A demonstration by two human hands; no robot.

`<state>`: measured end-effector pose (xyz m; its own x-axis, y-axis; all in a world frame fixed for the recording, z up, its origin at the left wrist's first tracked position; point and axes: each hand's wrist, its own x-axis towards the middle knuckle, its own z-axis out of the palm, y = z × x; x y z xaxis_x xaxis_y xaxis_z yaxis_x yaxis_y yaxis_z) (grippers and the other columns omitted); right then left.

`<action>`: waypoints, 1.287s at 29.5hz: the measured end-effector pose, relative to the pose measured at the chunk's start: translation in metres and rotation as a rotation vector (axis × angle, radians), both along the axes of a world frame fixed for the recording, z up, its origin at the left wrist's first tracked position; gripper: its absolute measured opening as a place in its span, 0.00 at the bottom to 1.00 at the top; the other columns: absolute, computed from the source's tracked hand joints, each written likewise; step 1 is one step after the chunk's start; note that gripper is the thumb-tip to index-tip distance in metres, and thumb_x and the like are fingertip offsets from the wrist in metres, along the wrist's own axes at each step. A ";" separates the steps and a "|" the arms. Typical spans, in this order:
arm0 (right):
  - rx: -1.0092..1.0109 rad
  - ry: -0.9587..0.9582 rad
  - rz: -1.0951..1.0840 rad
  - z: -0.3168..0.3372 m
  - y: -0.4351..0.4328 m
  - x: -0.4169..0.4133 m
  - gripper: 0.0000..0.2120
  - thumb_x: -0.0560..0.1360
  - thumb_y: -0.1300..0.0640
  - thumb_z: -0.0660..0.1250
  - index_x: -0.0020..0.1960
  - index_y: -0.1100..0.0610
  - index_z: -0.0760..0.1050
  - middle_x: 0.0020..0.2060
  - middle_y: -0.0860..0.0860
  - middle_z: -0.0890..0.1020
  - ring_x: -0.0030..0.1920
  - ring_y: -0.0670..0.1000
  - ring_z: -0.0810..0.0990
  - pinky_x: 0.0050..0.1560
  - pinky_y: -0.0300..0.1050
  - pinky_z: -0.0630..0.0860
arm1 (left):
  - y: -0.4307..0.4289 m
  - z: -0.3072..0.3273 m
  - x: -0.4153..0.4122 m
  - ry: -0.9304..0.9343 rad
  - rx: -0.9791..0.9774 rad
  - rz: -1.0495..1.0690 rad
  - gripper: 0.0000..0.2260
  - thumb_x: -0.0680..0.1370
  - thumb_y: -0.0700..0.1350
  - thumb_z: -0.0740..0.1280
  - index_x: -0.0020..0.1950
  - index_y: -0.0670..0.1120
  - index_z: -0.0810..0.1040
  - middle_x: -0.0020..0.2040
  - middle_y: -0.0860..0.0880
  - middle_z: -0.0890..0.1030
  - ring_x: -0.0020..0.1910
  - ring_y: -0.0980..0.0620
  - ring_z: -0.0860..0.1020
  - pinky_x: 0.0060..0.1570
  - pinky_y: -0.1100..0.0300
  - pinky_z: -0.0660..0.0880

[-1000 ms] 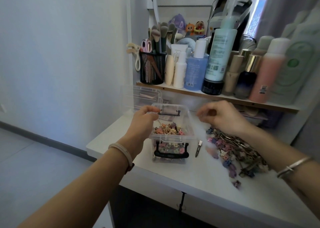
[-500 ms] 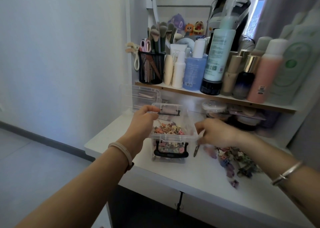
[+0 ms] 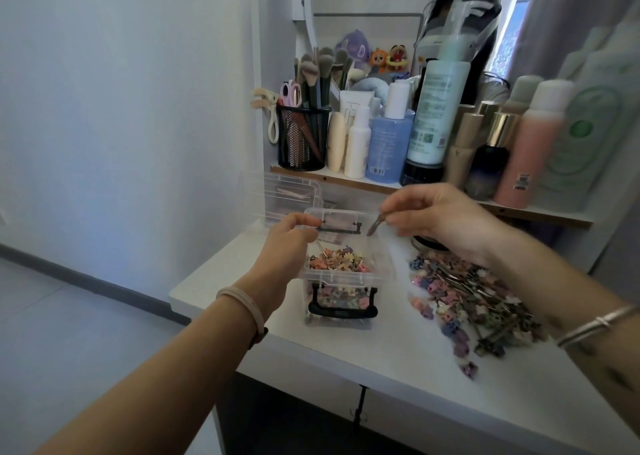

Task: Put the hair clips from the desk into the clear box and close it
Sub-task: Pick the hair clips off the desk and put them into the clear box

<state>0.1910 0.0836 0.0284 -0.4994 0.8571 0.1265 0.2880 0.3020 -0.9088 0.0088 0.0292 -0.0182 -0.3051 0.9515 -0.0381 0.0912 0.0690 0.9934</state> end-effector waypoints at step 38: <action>0.317 -0.936 -0.179 -0.043 0.014 0.015 0.14 0.73 0.62 0.66 0.58 0.55 0.77 0.56 0.52 0.80 0.55 0.50 0.77 0.53 0.40 0.72 | 0.002 -0.001 0.014 0.072 0.029 0.006 0.08 0.79 0.37 0.57 0.50 0.46 0.74 0.40 0.50 0.72 0.34 0.53 0.67 0.33 0.63 0.65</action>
<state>0.2062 0.0973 -0.0142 -0.3813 0.9243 -0.0159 0.9107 0.3726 -0.1784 0.0231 0.0312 -0.0189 -0.3114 0.9502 0.0119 0.1619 0.0408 0.9860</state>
